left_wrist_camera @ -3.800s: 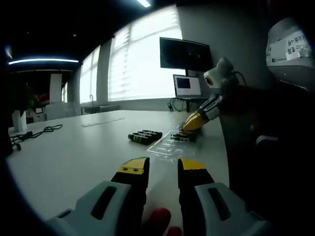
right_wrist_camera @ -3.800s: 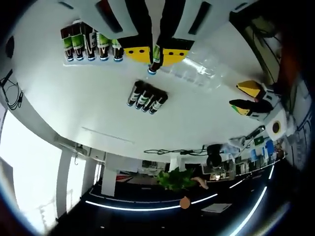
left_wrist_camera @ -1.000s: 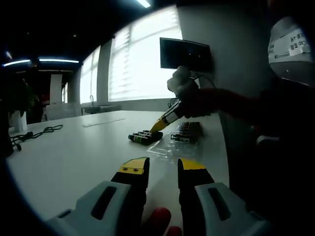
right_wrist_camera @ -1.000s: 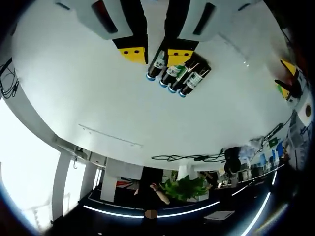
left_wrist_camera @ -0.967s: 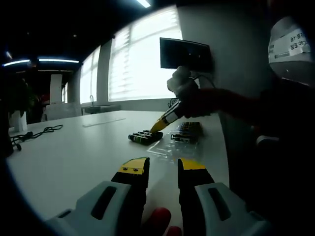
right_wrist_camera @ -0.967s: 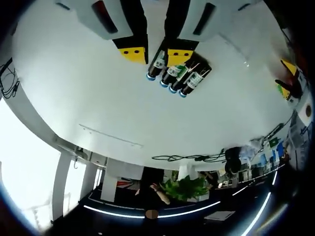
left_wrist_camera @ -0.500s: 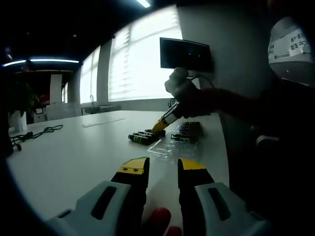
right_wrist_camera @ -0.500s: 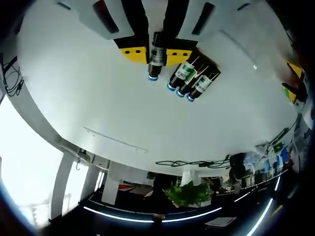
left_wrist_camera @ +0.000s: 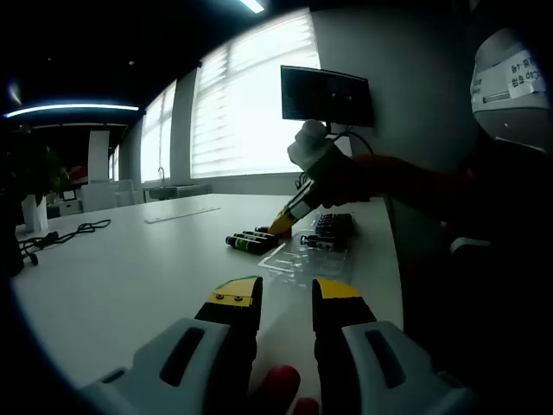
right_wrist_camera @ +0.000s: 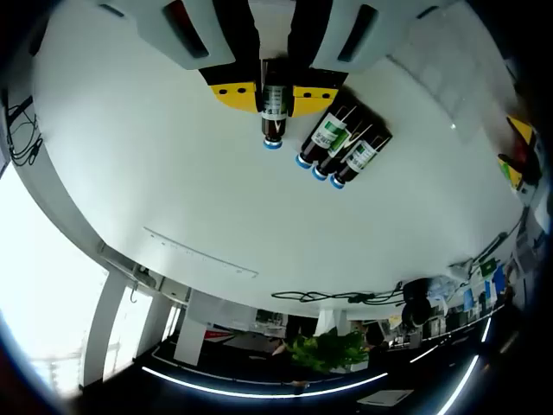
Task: Grip medicine bottles put into box
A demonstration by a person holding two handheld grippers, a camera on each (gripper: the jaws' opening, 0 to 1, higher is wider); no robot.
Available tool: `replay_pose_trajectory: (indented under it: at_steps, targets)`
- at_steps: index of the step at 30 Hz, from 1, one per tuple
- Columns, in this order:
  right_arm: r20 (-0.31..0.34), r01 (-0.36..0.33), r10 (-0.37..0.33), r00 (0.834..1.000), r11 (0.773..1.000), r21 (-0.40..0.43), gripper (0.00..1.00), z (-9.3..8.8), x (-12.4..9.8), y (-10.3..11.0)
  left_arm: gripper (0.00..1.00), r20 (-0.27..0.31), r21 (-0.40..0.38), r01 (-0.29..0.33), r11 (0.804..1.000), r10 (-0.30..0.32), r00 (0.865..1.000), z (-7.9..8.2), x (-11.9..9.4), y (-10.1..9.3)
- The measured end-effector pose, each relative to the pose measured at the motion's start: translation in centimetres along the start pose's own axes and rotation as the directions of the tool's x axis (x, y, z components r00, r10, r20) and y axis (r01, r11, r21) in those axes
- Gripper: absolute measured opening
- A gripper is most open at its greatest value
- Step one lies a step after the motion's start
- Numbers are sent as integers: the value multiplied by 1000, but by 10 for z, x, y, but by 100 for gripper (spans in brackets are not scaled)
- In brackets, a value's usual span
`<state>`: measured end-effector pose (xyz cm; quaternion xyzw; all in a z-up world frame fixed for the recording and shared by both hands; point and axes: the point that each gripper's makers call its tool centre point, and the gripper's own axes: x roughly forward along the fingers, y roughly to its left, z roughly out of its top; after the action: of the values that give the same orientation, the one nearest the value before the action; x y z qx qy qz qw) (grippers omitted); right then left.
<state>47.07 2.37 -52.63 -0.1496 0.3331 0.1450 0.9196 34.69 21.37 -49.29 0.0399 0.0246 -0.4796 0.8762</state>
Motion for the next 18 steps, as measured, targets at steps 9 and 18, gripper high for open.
replay_pose_trajectory:
  at_steps: [9, 18]
  targets:
    - [-15, -19, 19, 1000, 1000, 0, 8, -3, 3, -1, 18, 1, -1, 1, 1000, -1, 1000, 0, 0, 0]
    - [-3, -20, 20, 1000, 1000, 23, 7, -3, 3, -3, 17, 1, -1, 1, 1000, -1, 1000, 0, 0, 0]
